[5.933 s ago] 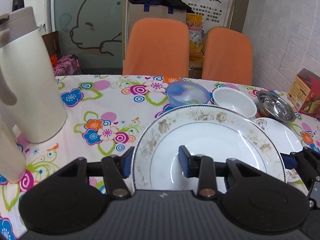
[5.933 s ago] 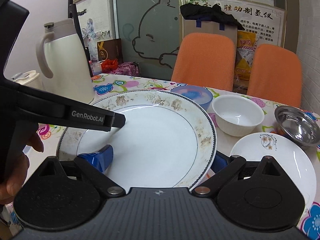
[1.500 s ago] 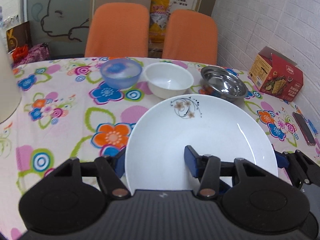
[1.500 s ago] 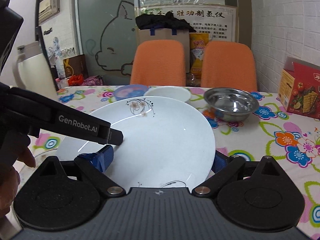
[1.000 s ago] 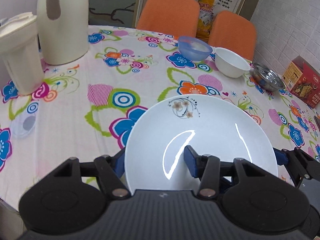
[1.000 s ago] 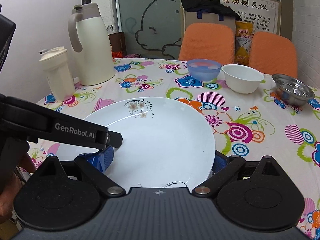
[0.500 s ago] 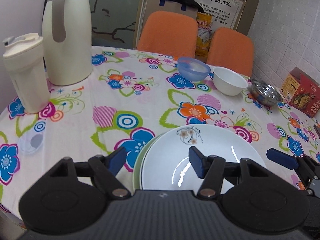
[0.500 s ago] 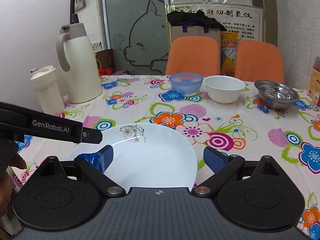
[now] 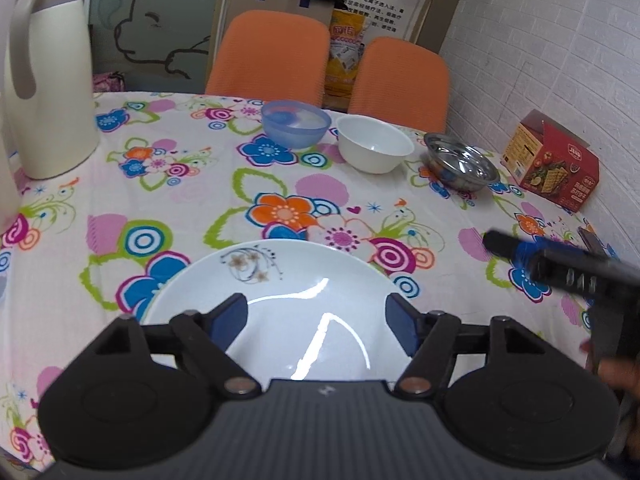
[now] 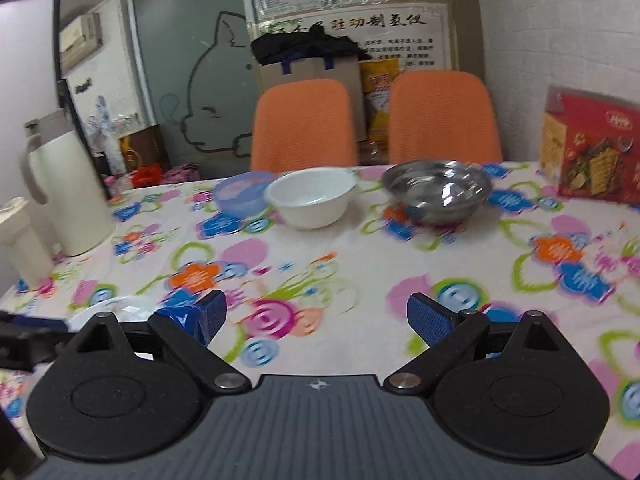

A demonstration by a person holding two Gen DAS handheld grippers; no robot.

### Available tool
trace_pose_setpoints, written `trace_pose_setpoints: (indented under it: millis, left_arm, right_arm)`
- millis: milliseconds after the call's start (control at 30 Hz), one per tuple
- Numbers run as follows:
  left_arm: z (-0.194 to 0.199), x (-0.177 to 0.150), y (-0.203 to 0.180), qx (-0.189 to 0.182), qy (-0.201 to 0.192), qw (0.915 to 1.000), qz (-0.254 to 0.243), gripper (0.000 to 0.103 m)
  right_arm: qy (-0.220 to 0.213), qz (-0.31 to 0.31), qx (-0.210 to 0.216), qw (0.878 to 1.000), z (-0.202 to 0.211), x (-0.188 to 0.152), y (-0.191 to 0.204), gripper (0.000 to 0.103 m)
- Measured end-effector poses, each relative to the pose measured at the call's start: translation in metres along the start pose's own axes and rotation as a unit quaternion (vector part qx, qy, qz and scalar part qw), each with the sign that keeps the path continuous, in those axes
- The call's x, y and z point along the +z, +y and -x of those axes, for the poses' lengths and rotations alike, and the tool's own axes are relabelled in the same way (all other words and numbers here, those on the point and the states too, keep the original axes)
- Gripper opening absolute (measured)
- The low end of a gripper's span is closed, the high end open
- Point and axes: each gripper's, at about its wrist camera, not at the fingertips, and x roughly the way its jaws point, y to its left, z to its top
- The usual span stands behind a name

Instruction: Organize plates and bowls

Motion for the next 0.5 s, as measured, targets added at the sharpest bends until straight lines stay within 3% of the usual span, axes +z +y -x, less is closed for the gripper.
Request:
trace_pose_setpoints:
  millis: [133, 233, 367, 500]
  left_arm:
    - [-0.015, 0.007, -0.015, -0.017, 0.008, 0.9998, -0.005, 0.069]
    - [-0.024, 0.013, -0.019, -0.019, 0.014, 0.9997, -0.008, 0.070]
    - [-0.031, 0.021, -0.014, -0.001, 0.016, 0.9999, -0.005, 0.070]
    - [-0.035, 0.030, -0.001, 0.015, 0.015, 0.9997, 0.007, 0.070]
  right_arm:
    - [0.020, 0.024, -0.071, 0.997, -0.047, 0.063, -0.056, 0.085]
    - [0.074, 0.051, -0.104, 0.991, -0.107, 0.099, -0.082, 0.085]
    - [0.171, 0.069, -0.120, 0.976, -0.185, 0.109, -0.106, 0.084]
    - [0.223, 0.083, -0.126, 0.963, -0.223, 0.106, -0.113, 0.084]
